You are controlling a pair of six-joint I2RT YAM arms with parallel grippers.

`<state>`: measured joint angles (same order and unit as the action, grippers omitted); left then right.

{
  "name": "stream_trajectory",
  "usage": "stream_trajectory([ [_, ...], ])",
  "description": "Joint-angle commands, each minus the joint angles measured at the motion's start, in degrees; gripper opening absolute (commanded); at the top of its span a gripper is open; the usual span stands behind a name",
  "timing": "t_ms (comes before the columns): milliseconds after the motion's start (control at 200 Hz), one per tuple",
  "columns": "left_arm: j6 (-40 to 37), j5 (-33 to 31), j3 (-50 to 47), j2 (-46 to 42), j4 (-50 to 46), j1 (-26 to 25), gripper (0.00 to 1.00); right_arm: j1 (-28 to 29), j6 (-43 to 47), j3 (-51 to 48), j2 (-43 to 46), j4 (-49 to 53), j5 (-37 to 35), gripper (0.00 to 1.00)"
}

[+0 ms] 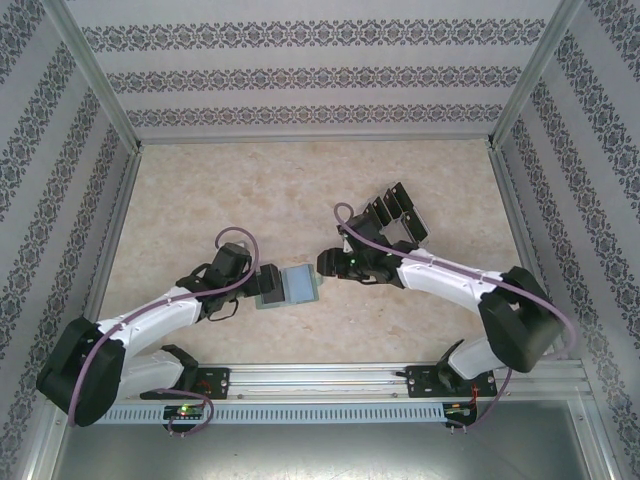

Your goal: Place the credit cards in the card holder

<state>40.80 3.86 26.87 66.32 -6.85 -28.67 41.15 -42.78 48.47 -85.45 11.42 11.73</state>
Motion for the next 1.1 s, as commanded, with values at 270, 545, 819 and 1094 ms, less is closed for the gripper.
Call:
stream_trajectory([
  [270,0.6,3.5,-1.2,1.6,6.5,2.3,1.00,1.8,4.6,6.1,-8.7,3.8,-4.6,0.47],
  [545,0.1,5.1,-1.6,4.3,8.0,2.7,1.00,1.7,4.9,5.6,-8.6,4.0,-4.6,0.01],
  [819,0.8,12.3,-1.1,9.0,17.2,2.6,1.00,0.7,4.4,3.5,-8.8,1.9,-2.7,0.00],
  [1094,4.1,15.7,3.1,7.9,19.1,0.5,1.00,0.0,3.9,2.1,-8.5,0.0,-1.3,0.00],
])
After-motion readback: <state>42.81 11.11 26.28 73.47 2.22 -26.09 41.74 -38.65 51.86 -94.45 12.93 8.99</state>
